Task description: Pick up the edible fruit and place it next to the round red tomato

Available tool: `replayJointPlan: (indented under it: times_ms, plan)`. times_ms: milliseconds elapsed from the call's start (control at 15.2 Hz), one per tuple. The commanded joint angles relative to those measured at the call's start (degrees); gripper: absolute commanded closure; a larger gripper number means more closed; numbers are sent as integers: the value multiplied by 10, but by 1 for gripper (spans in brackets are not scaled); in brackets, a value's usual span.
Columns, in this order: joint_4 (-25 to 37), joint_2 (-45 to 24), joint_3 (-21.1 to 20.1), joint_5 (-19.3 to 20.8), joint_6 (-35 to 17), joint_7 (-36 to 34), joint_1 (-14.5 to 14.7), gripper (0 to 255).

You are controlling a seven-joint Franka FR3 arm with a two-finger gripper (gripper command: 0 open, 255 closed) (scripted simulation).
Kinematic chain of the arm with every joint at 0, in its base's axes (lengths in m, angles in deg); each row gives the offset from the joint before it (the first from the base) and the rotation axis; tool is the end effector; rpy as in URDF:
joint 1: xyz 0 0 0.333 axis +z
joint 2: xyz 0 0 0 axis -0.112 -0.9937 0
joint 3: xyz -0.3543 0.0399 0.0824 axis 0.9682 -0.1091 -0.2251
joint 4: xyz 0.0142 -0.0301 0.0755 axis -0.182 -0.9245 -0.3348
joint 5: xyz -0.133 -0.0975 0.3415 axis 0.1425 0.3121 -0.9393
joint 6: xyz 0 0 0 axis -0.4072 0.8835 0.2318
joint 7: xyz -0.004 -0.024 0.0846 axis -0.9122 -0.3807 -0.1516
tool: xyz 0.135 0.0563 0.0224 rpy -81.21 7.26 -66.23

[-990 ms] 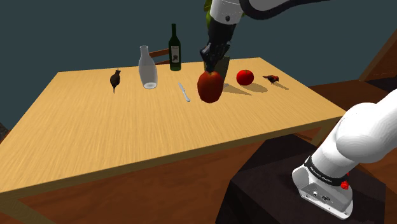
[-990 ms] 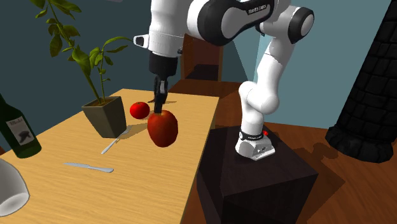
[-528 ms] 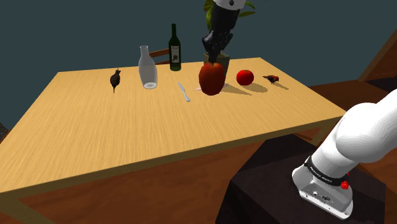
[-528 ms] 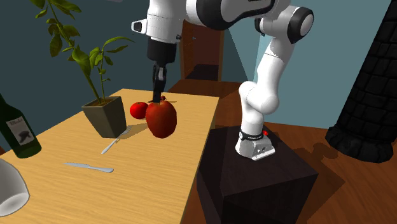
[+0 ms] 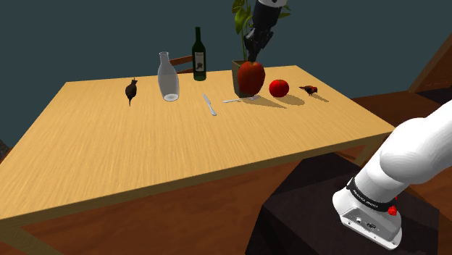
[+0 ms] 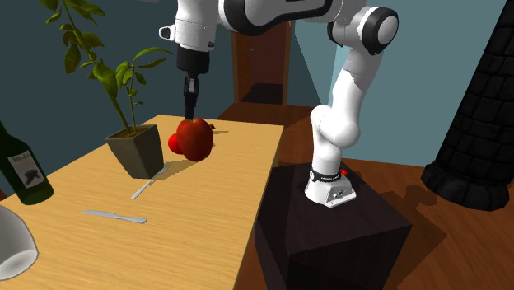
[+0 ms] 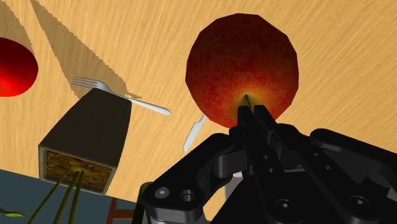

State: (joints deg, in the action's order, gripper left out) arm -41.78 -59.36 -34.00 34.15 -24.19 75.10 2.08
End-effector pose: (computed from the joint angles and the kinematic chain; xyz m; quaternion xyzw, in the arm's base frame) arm 0.4554 0.0942 0.6210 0.9942 0.0045 0.1064 0.0138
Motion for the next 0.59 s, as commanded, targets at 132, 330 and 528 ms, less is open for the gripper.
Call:
replayJointPlan:
  times_ms: [132,330,528]
  plan:
    - [11,-15,37,2,-5,56,-19,255]
    - [28,-34,63,3,-6,95,-34,255]
    - [51,-57,87,3,-7,134,-48,255]
